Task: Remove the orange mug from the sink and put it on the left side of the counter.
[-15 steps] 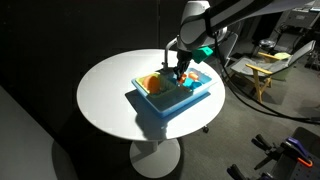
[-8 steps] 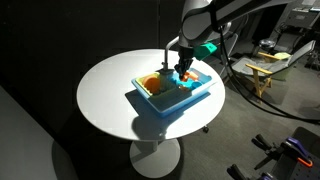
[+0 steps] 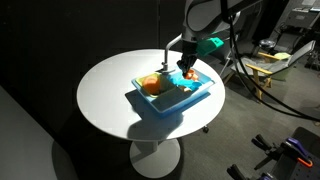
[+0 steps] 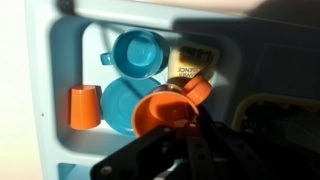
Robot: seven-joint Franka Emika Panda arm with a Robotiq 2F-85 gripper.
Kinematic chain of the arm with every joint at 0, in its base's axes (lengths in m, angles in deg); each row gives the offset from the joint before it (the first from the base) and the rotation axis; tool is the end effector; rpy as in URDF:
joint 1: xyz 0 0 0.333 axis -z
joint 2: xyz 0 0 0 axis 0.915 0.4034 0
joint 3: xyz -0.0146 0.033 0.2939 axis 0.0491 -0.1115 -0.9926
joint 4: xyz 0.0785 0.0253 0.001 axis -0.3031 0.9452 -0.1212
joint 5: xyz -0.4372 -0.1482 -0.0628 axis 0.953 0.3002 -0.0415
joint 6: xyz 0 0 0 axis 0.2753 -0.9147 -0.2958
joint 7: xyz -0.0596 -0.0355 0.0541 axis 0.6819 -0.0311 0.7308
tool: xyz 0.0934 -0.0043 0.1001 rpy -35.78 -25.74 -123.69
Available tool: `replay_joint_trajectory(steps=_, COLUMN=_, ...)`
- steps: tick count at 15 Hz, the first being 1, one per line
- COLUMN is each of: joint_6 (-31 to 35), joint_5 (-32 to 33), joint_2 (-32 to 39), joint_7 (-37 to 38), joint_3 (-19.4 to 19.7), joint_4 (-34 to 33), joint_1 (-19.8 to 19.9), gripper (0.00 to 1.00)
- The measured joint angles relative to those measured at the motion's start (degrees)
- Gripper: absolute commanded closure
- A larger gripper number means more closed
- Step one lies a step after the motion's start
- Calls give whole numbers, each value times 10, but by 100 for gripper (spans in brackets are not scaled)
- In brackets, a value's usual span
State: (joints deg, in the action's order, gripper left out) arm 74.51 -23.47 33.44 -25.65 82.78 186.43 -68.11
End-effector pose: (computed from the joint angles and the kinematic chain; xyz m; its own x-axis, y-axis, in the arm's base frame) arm 0.7143 0.0380 0.2231 0.9971 0.0749 0.0161 0.0749 -0.9972 0.0008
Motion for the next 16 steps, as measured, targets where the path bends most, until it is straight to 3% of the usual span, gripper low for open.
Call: replay_joint_trajectory(steps=16, joint_6=-41, joint_5=21, joint_2=-90, joint_7=64, joint_3=0, joint_4=64, joint_1=-31, gripper=99)
